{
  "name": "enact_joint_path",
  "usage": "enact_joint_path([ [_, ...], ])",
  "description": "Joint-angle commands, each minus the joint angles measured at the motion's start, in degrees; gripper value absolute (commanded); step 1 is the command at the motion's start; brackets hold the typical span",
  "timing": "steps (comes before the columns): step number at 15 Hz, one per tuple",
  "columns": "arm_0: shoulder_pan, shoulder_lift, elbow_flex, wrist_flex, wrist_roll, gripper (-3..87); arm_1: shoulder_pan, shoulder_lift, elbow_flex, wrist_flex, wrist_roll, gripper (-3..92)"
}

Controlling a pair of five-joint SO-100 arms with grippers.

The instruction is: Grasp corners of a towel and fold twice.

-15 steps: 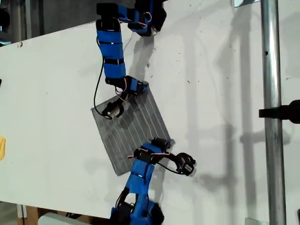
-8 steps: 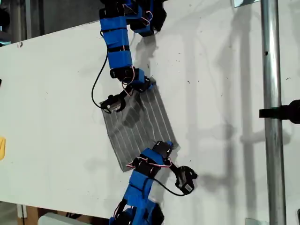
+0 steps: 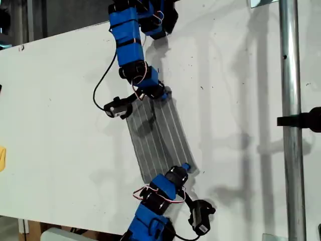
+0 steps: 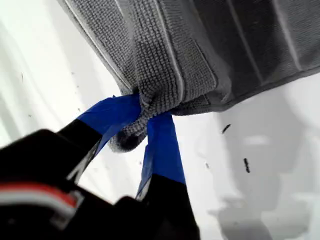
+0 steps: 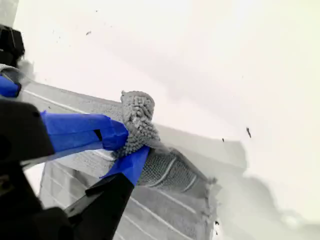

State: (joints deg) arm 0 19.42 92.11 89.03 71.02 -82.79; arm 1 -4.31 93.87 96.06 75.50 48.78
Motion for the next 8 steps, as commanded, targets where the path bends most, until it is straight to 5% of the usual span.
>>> enact_joint_path([
  [1, -8.8, 11.1, 5.1, 4.5, 2.2, -2.9, 11.4, 4.0, -2.0, -2.2, -7.9, -0.2],
  [8, -40.0, 28.2, 19.3, 11.4, 22.9, -2.8, 35.0, -9.5, -14.7, -17.7, -27.2, -0.2],
])
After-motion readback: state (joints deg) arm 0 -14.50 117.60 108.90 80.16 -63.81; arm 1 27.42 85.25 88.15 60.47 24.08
